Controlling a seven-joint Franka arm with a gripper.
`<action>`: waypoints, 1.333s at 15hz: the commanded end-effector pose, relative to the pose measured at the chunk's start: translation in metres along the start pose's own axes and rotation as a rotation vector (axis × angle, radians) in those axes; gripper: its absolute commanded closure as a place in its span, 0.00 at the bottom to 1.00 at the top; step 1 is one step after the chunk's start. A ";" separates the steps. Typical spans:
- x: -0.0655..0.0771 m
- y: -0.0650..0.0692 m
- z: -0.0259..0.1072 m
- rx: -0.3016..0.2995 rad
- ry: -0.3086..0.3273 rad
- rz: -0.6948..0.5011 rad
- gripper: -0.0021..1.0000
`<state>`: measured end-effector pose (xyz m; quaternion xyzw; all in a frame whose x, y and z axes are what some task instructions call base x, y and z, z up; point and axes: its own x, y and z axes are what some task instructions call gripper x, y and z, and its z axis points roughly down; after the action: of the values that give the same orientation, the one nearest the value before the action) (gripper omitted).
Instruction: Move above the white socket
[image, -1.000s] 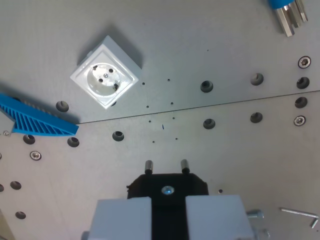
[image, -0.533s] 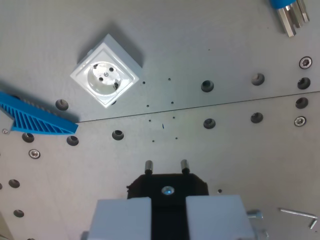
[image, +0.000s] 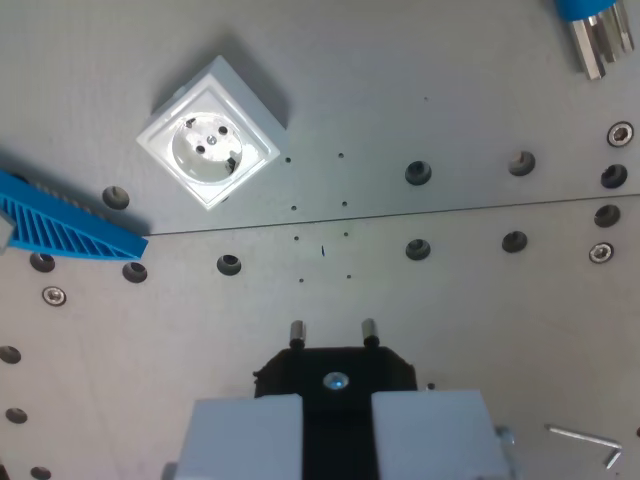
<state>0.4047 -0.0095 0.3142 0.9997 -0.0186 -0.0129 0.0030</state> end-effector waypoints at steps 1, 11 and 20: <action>-0.005 -0.005 0.017 -0.003 0.098 -0.135 1.00; -0.008 -0.020 0.061 -0.014 0.078 -0.332 1.00; -0.013 -0.035 0.105 -0.025 0.081 -0.502 1.00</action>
<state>0.3945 0.0237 0.2165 0.9903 0.1375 -0.0193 0.0049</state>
